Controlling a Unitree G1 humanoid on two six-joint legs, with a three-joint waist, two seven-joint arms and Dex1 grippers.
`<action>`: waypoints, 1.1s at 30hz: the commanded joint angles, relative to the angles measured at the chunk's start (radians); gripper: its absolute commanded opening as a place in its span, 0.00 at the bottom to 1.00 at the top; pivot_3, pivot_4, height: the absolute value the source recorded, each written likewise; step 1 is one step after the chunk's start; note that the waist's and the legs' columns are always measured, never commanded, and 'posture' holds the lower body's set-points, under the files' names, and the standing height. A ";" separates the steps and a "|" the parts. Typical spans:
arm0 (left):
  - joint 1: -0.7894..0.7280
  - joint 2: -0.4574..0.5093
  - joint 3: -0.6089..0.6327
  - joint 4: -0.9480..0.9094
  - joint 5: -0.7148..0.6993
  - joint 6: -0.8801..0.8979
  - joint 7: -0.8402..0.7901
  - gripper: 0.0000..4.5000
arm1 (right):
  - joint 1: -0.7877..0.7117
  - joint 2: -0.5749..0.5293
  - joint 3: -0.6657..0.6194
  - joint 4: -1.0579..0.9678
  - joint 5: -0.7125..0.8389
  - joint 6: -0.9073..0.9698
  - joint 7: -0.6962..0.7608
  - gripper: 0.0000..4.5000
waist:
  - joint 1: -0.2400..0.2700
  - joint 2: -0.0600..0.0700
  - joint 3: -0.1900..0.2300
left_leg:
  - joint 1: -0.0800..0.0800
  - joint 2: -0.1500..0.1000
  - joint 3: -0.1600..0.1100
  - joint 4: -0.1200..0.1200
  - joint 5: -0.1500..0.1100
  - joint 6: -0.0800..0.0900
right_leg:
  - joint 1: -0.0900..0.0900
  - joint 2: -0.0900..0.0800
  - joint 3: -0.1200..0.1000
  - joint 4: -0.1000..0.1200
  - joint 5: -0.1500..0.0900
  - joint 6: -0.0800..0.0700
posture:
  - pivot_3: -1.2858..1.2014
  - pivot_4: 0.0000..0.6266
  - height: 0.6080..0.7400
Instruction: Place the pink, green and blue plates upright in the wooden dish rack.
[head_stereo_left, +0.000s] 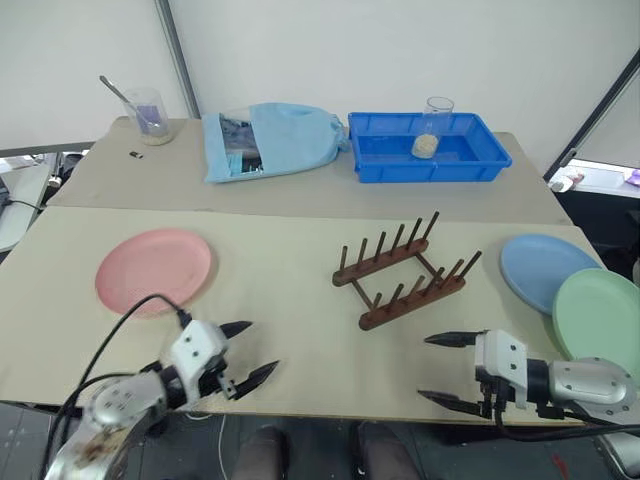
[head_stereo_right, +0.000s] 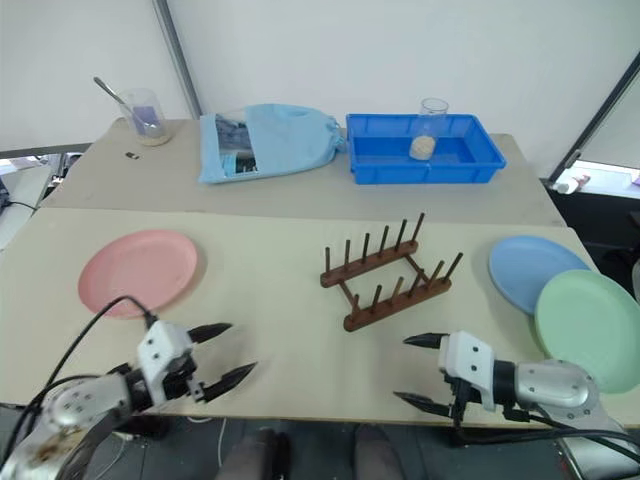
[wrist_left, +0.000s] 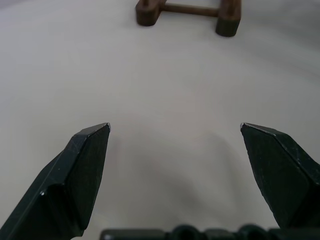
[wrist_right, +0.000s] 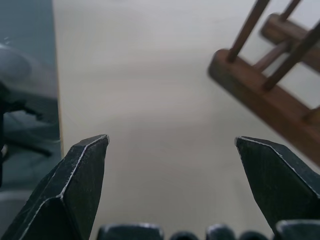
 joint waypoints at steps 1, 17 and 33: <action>-0.133 -0.074 -0.117 0.093 0.054 -0.006 0.034 0.99 | 0.046 0.003 -0.102 -0.099 0.038 0.060 -0.055 1.00 | 0.003 0.000 0.000 | 0.000 0.000 0.000 0.000 0.000 0.000 | 0.000 0.000 0.000 0.000 0.000 0.000 | 0.52 0.24 1.00; -0.439 -0.392 -0.378 0.477 0.168 -0.157 0.054 0.99 | 0.244 0.053 -0.377 -0.397 0.164 0.407 -0.232 1.00 | 0.000 0.000 -0.001 | -0.002 -0.001 -0.003 0.004 0.004 0.008 | 0.002 0.002 0.001 0.001 0.000 0.003 | 0.52 0.24 1.00; -0.503 -0.407 -0.399 0.591 0.210 -0.241 -0.001 0.19 | 0.233 0.062 -0.419 -0.466 0.220 0.495 -0.277 1.00 | -0.001 0.000 -0.001 | -0.005 -0.002 -0.006 0.006 0.004 0.008 | 0.002 0.003 0.001 0.000 0.001 0.004 | 0.52 0.24 1.00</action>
